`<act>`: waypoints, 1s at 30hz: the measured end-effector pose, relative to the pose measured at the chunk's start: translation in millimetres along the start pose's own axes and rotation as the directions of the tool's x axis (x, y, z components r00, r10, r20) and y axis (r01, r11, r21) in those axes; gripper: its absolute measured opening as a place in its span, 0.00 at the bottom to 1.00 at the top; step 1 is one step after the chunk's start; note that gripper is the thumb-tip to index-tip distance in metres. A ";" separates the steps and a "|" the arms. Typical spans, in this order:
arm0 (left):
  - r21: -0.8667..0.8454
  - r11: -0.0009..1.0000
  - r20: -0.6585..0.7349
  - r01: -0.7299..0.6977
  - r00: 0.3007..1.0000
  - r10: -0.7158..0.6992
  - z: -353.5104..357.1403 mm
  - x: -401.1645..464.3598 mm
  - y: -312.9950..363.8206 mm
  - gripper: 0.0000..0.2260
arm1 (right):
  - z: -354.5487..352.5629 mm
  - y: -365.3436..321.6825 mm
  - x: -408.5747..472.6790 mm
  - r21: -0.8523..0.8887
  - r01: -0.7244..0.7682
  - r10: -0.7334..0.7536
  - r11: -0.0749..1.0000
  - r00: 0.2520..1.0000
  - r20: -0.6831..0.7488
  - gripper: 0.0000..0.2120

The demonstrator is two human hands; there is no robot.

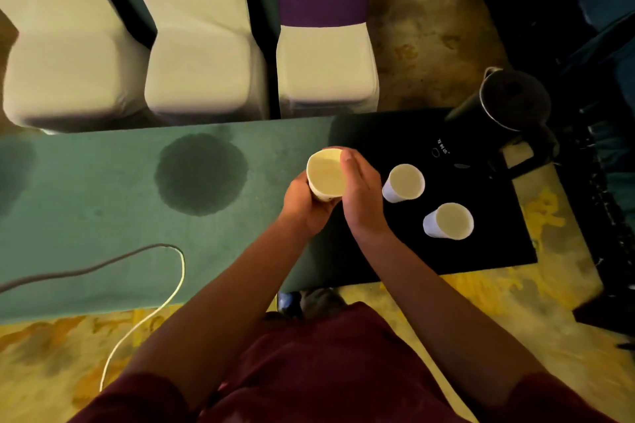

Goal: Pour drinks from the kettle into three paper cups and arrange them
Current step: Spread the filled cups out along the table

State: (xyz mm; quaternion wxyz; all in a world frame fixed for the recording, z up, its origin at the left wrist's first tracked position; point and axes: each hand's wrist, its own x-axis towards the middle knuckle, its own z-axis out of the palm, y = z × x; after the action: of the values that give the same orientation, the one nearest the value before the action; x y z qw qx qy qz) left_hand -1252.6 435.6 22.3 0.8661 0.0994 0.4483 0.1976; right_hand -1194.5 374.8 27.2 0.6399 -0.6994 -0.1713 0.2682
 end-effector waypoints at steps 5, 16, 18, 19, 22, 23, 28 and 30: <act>-0.015 1.000 -0.067 -0.012 0.998 0.011 4.2 28.4 14.9 0.10 | 13.1 11.4 28.8 -0.055 -0.005 0.006 0.998 1.000 0.021 0.15; 0.025 0.997 -0.111 0.075 0.991 -0.072 -1.5 72.5 41.9 0.10 | 38.5 30.2 58.2 -0.153 -0.008 0.010 0.988 1.000 0.012 0.16; 0.049 0.995 -0.141 0.089 0.987 -0.081 -4.0 83.2 46.4 0.10 | 43.4 36.3 64.6 -0.145 -0.021 0.018 0.989 1.000 -0.026 0.16; 0.059 0.994 -0.148 0.097 0.985 -0.087 -5.1 87.9 48.5 0.09 | 45.6 39.8 67.6 -0.146 -0.025 0.019 0.989 0.999 -0.043 0.16; 0.097 0.990 -0.174 0.102 0.981 -0.084 -6.8 103.6 53.7 0.04 | 53.0 48.4 77.2 -0.158 -0.032 0.022 0.987 0.998 -0.063 0.15; 0.105 0.990 -0.210 0.095 0.975 -0.071 -8.2 108.4 55.7 0.03 | 55.2 51.2 80.2 -0.164 -0.040 0.029 0.986 0.997 -0.066 0.15; 0.218 0.974 -0.359 0.057 0.933 0.026 -14.9 131.1 70.9 0.06 | 65.2 63.3 94.7 -0.176 -0.066 0.051 0.982 0.995 -0.088 0.14; 0.290 0.956 -0.370 0.046 0.926 0.068 -19.5 134.6 75.9 0.09 | 67.0 67.3 98.6 -0.196 -0.073 0.055 0.978 0.994 -0.097 0.14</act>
State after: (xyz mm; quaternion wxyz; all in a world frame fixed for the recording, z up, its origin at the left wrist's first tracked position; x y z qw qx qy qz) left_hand -1217.7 562.1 -61.7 0.7384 0.1895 0.6297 0.1492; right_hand -1162.7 477.9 -57.1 0.5649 -0.7766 -0.1452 0.2381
